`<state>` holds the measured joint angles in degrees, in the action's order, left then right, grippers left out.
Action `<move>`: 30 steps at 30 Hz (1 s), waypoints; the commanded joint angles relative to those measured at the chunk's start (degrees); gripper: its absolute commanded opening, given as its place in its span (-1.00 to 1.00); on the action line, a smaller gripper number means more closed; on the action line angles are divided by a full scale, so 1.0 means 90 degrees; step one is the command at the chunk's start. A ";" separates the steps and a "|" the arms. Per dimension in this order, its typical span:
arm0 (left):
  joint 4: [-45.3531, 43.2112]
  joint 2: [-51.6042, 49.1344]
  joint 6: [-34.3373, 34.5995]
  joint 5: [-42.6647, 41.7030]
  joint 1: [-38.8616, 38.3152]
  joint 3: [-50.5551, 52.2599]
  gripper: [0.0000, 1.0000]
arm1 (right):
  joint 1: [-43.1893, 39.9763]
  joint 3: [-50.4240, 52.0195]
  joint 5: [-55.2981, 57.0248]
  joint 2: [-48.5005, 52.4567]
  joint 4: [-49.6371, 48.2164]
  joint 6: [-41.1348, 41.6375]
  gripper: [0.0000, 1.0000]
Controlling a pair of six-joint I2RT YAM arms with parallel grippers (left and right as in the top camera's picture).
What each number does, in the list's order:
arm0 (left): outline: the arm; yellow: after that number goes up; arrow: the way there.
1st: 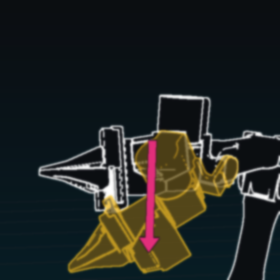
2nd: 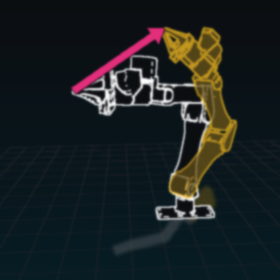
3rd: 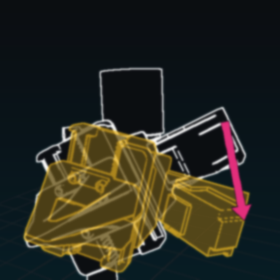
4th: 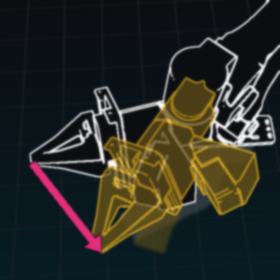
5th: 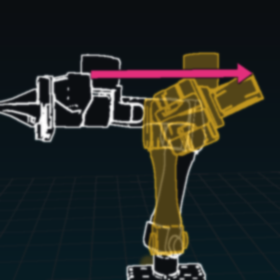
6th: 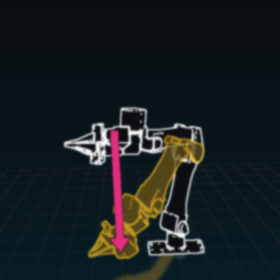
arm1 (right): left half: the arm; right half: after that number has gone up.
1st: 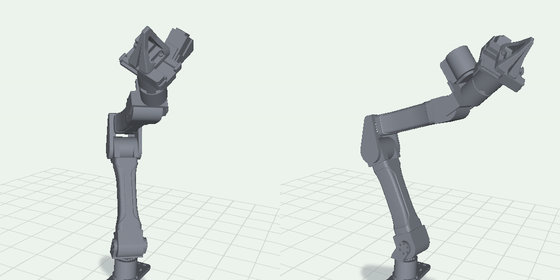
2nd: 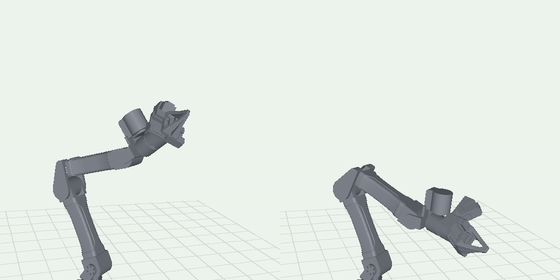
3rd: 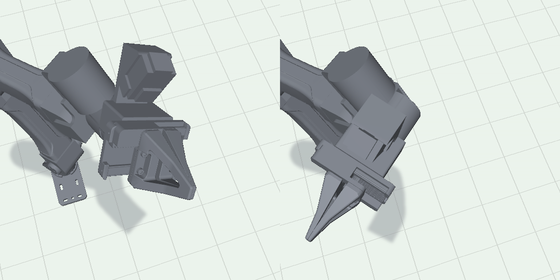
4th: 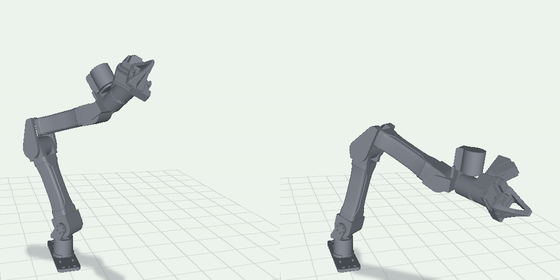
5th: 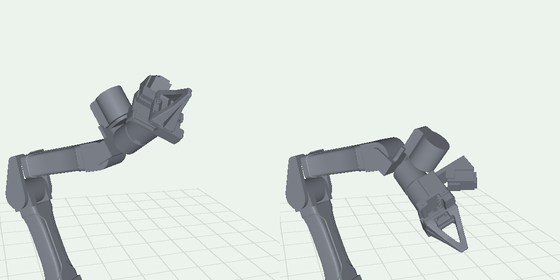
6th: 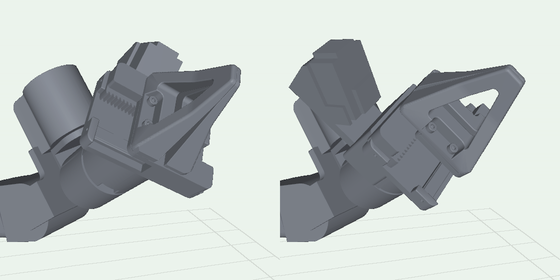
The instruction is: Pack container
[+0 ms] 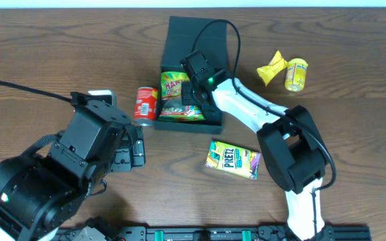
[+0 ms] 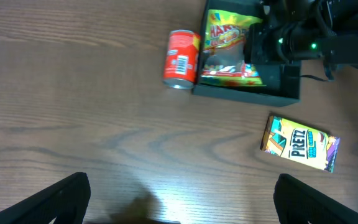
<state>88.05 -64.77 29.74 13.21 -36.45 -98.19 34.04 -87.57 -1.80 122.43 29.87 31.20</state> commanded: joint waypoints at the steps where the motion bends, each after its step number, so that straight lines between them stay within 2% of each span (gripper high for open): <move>1: 0.0000 0.0002 -0.0066 -0.0022 0.0005 -0.0061 0.91 | 0.0158 0.0056 -0.0442 0.0141 -0.0034 0.0005 -0.97; 9: 0.0000 0.0002 -0.0066 -0.0022 0.0005 -0.0061 0.91 | 0.0294 0.0051 -0.0160 0.0192 0.0063 0.0002 -0.97; 20: 0.0000 0.0002 -0.0066 -0.0022 0.0005 -0.0061 0.91 | 0.0202 0.0049 -0.0187 -0.0515 0.0432 0.0002 -0.97; 30: 0.0000 0.0002 -0.0066 -0.0022 0.0005 -0.0061 0.90 | 0.0226 0.0049 -0.1134 -0.0697 0.0719 0.0005 -0.97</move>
<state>88.05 -64.77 29.74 13.21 -36.45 -98.19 36.07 -87.44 -8.71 117.14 36.18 31.20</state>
